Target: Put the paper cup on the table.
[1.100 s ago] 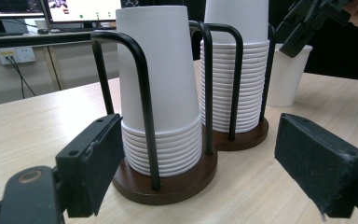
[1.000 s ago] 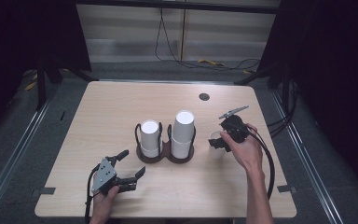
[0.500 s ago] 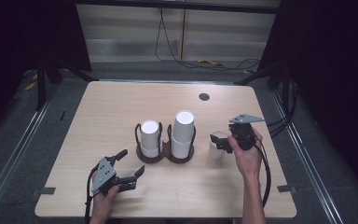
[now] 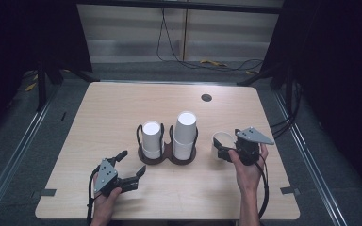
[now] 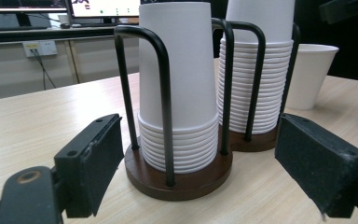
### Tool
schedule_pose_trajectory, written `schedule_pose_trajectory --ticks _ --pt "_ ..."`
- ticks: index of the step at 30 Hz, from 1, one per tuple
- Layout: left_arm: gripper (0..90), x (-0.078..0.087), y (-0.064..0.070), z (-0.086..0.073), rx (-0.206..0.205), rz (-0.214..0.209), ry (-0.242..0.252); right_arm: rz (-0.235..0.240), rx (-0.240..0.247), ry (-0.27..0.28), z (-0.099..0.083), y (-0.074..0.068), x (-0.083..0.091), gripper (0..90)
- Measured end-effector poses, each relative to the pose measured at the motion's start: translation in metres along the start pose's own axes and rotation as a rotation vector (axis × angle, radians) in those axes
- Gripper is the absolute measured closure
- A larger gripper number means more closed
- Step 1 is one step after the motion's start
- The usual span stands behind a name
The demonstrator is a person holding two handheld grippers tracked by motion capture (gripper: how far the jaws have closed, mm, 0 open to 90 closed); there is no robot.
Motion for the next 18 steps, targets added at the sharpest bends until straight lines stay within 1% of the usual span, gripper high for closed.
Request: schedule_pose_trajectory --ticks 2,3,4,6,7,8,10,12,13,14,17,18 --pt "15.2 0.0 0.0 0.0 0.002 0.003 0.001 -0.004 0.009 0.019 -0.001 -0.005 0.002 13.6" --pt "15.2 0.0 0.0 0.0 0.002 0.003 0.001 -0.004 0.009 0.019 -0.001 -0.005 0.002 13.6" --pt "15.2 0.0 -0.001 0.0 0.001 0.006 -0.001 0.004 0.009 0.043 -0.001 -0.011 0.006 13.6" --pt "15.3 0.0 -0.001 0.0 0.004 0.005 -0.001 -0.001 0.018 0.063 -0.001 -0.018 0.009 13.4" --pt "15.3 0.0 -0.001 0.0 0.005 0.005 0.0 0.008 0.021 0.068 -0.002 -0.021 0.01 13.4" --pt "15.3 0.0 -0.001 0.0 0.005 0.005 0.0 0.016 0.016 0.086 -0.002 -0.024 0.01 13.4" --pt "15.3 0.0 -0.001 0.0 0.005 0.002 0.0 0.029 0.011 0.103 -0.005 -0.032 0.011 13.7" --pt "15.4 0.0 -0.001 0.0 0.009 -0.001 0.0 0.096 -0.001 0.128 -0.008 -0.044 0.01 13.5" --pt "15.4 0.0 -0.001 0.0 0.009 -0.001 0.0 0.108 0.002 0.134 -0.011 -0.05 0.01 13.4" --pt "15.4 0.001 -0.002 0.0 0.016 0.006 0.001 0.098 0.015 0.141 -0.013 -0.054 0.009 13.3" --pt "15.4 0.0 -0.002 0.0 0.009 0.0 0.0 0.134 -0.005 0.184 -0.016 -0.067 0.009 13.2" --pt "15.4 0.0 -0.001 0.0 0.011 -0.002 0.0 0.14 -0.009 0.189 -0.017 -0.07 0.009 13.1"
Point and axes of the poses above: each handheld gripper's, and its own axes: x roughly backward along the jaws, z roughly out of its top, y roughly to its right, the point moved 8 cm from there along -x, roughly forward along the jaws, and after that the axes turned 5 degrees about x, right-handed, at the moved point
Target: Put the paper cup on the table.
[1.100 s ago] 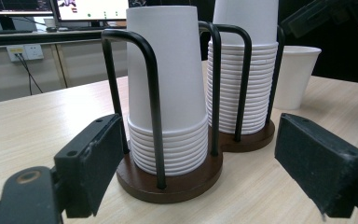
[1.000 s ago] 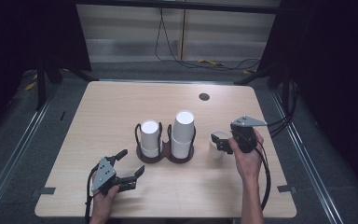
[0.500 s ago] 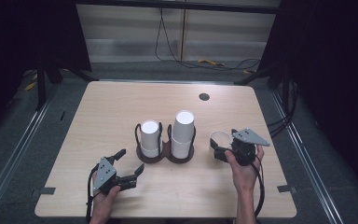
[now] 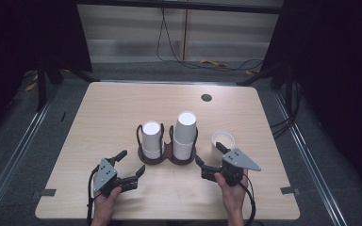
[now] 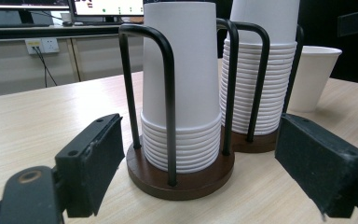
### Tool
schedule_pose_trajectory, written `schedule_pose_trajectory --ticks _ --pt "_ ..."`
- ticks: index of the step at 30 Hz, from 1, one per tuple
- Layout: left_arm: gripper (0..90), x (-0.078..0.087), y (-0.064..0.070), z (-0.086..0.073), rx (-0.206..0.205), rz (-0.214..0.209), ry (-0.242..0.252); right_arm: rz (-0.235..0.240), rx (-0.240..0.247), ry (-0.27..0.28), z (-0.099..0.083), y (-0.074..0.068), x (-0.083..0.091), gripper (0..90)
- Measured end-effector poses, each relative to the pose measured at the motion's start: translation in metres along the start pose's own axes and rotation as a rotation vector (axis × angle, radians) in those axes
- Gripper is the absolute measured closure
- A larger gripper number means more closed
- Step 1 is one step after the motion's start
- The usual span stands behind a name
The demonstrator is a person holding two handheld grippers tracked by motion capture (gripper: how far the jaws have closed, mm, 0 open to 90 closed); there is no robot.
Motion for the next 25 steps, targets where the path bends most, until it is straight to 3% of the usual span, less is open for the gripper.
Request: schedule_pose_trajectory --ticks 5,15,19,25 --pt "15.4 0.0 -0.001 0.0 -0.002 -0.001 0.0 0.025 -0.009 0.009 -0.015 -0.015 -0.007 13.2" --pt "15.4 0.0 0.0 0.0 -0.003 -0.006 -0.001 0.015 -0.029 0.038 -0.04 -0.033 -0.023 13.1" --pt "15.4 0.0 -0.001 0.0 -0.002 -0.007 0.0 -0.013 -0.042 0.043 -0.043 -0.036 -0.029 13.5" --pt "15.4 0.0 -0.001 0.0 0.0 -0.015 -0.002 -0.007 -0.043 0.042 -0.043 -0.037 -0.029 13.6"
Point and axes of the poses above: each handheld gripper's, and its own axes: x roughly backward along the jaws, z roughly out of its top, y roughly to its right, the point moved 8 cm from there along -x, roughly forward along the jaws, and after that the axes turned 5 degrees about x, right-handed, at the moved point
